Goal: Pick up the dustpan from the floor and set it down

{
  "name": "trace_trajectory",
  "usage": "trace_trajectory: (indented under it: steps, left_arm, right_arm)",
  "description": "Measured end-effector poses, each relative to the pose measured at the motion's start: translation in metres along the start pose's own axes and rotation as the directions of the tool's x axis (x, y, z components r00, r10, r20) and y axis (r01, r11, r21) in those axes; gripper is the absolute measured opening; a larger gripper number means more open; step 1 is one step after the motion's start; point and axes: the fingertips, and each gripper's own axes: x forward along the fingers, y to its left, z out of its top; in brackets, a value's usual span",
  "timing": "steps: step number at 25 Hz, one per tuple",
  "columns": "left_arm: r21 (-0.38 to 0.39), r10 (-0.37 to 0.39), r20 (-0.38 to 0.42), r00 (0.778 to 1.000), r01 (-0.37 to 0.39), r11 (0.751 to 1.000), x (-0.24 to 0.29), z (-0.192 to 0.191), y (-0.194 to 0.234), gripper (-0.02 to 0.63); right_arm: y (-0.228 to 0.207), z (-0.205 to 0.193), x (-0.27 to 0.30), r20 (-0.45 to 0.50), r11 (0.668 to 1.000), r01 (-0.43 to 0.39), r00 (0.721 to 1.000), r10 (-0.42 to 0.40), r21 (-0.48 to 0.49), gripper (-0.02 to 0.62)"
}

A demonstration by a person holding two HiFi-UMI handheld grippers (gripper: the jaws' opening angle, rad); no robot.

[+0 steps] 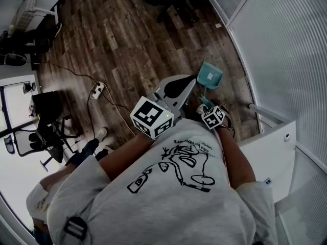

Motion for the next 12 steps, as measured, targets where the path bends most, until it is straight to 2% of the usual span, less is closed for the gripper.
trace_trajectory:
  steps: [12]
  left_arm:
    - [0.0,0.02,-0.018,1.0,-0.02,1.0,-0.001,-0.005,0.005,0.002]
  right_arm:
    - [0.0,-0.012,0.024,-0.043,0.999,-0.037,0.998,0.037,0.002,0.183]
